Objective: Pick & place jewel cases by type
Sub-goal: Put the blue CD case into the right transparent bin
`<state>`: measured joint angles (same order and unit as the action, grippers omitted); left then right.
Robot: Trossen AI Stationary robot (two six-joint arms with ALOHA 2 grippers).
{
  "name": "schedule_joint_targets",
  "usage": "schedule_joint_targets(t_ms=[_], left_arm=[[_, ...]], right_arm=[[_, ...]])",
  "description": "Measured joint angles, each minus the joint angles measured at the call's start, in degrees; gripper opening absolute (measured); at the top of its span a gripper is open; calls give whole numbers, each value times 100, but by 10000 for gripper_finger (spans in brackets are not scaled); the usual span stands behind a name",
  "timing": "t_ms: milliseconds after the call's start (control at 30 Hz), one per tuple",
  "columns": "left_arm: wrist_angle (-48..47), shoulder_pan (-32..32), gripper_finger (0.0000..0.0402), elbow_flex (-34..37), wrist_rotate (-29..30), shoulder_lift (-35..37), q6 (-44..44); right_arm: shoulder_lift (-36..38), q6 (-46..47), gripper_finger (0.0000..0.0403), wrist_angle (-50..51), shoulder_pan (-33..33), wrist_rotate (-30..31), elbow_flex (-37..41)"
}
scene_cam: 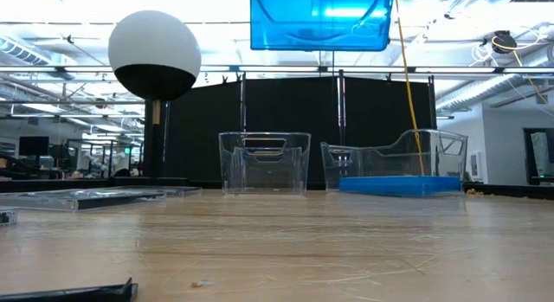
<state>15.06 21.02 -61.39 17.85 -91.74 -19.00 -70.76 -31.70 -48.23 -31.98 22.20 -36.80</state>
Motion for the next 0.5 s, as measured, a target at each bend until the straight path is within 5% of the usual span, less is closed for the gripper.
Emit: schedule_joint_targets(t_ms=[267,500], left_arm=[[-4,-46,16,0,-52,0,8],[-18,-171,11,4,-331,0,98]], right_arm=[[0,182,135,-40,146,-578,0],[17,260,29,-13,360,-1041,0]])
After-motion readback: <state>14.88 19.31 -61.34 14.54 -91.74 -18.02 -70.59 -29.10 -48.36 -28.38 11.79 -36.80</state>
